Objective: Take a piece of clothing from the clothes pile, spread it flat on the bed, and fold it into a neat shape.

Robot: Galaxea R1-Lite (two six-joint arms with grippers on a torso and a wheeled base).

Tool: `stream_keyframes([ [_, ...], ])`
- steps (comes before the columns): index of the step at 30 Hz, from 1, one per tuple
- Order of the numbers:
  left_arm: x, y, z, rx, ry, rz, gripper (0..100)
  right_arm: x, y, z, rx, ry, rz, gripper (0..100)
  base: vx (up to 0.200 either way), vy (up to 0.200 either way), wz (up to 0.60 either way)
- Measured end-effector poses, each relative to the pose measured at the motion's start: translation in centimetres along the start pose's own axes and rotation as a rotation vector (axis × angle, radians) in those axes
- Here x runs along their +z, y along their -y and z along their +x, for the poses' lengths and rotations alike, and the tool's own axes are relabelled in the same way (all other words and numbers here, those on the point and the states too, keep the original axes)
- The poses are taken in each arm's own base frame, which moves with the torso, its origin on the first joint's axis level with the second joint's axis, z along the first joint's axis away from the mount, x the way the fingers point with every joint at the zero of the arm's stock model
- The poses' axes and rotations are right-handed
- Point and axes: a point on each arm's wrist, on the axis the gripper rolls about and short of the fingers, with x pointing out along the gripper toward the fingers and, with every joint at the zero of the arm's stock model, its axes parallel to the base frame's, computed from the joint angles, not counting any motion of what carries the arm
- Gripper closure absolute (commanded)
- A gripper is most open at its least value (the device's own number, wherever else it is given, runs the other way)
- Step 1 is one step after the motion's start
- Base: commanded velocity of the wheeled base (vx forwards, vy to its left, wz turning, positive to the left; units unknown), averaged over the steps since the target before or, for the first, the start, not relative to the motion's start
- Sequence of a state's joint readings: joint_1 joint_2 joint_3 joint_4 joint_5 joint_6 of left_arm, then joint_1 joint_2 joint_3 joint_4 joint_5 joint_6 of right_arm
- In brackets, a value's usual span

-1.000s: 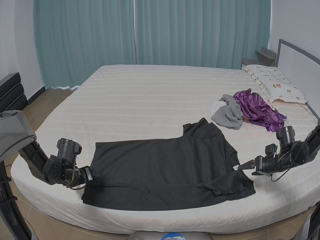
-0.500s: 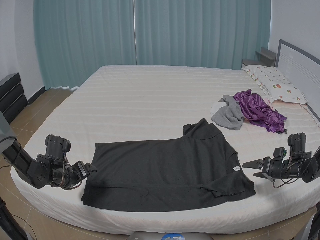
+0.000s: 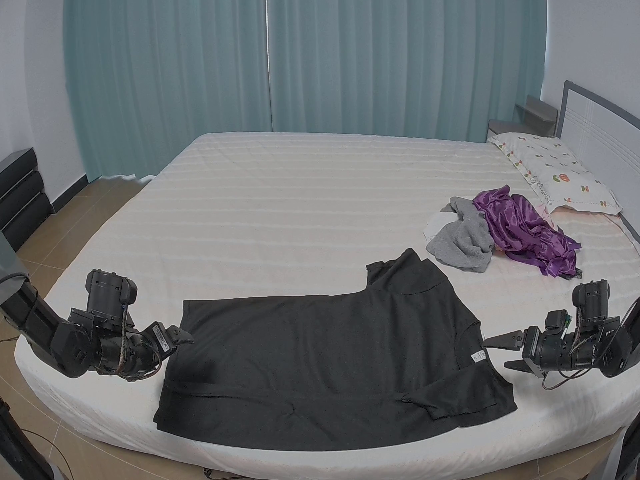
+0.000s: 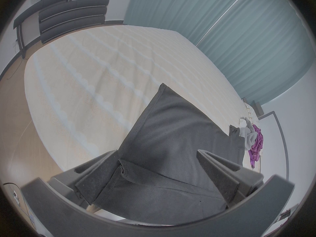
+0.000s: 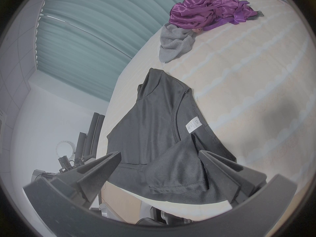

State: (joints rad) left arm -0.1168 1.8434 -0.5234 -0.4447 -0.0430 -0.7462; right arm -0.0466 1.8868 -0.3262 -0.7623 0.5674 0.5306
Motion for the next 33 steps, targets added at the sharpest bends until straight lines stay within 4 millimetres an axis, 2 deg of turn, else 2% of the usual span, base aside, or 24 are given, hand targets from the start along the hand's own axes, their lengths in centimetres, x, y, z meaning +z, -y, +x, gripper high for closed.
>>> stream_keyframes([
  [7,0.8,0.3,0.1,-0.03,0.005,-0.008,0,-0.2,0.1,0.0,-0.005,-0.008,0.006,0,0.0,0.0,0.0],
  [17,5.6,2.1,2.5,-0.132,0.066,-0.031,0,-0.4,0.2,0.0,-0.007,-0.014,0.014,0,0.0,0.0,0.0],
  [22,7.8,2.7,4.9,-0.223,0.027,-0.005,0,-0.4,0.2,0.1,-0.006,-0.016,0.022,0,0.0,0.0,0.0],
  [33,11.9,2.6,12.3,-0.253,0.08,0.052,0,-0.5,0.2,0.3,-0.009,-0.027,0.028,0,0.0,0.0,0.0],
])
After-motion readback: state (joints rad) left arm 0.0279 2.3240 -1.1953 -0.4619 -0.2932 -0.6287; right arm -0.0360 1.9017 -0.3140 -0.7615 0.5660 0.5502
